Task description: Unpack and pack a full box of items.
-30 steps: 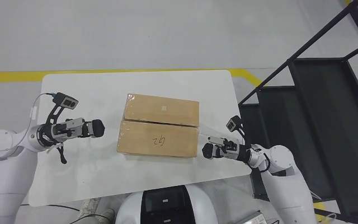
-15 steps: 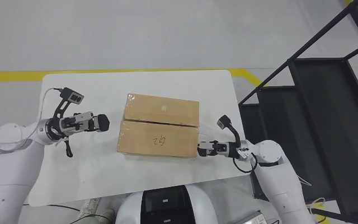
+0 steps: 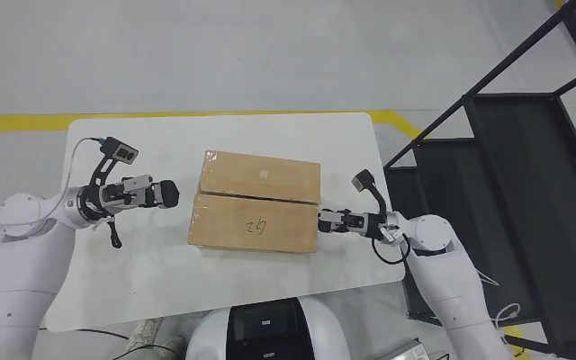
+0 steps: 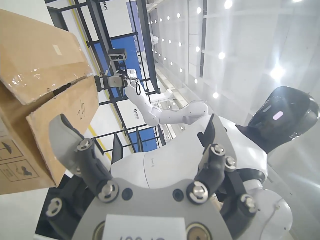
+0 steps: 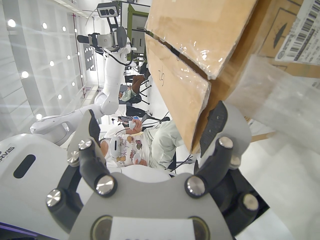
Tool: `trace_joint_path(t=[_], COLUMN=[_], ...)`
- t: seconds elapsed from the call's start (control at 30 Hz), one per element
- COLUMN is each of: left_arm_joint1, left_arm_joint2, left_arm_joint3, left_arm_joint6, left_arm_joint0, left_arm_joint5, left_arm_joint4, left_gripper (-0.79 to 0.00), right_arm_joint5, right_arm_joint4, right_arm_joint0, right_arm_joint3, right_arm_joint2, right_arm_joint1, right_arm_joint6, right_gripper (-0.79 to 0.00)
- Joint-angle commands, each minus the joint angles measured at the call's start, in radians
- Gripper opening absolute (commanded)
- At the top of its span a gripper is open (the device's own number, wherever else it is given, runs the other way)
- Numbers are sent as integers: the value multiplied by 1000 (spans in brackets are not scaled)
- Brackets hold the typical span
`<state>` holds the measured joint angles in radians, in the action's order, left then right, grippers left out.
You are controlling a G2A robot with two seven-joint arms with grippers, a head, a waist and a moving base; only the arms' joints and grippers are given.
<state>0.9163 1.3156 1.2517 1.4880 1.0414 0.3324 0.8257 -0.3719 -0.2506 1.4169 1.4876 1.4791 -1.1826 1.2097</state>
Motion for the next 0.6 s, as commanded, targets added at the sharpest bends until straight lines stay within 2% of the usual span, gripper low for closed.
trace_joint_path(t=[0.0, 0.1, 0.3, 0.57], left_arm_joint1=[0, 0, 0, 0], left_arm_joint2=[0, 0, 0, 0], left_arm_joint3=[0, 0, 0, 0], left_arm_joint6=[0, 0, 0, 0], left_arm_joint0=[0, 0, 0, 0], left_arm_joint5=[0, 0, 0, 0], left_arm_joint4=[0, 0, 0, 0], left_gripper=[0, 0, 0, 0], right_arm_joint5=[-6, -15, -21, 36], right_arm_joint4=[-4, -23, -169, -252], right_arm_joint0=[-11, -23, -17, 61], right_arm_joint3=[-14, -25, 10, 165], right_arm_joint2=[-15, -37, -38, 8], right_arm_joint1=[0, -1, 1, 21], right_arm_joint6=[-7, -14, 22, 112], right_gripper=[0, 0, 0, 0])
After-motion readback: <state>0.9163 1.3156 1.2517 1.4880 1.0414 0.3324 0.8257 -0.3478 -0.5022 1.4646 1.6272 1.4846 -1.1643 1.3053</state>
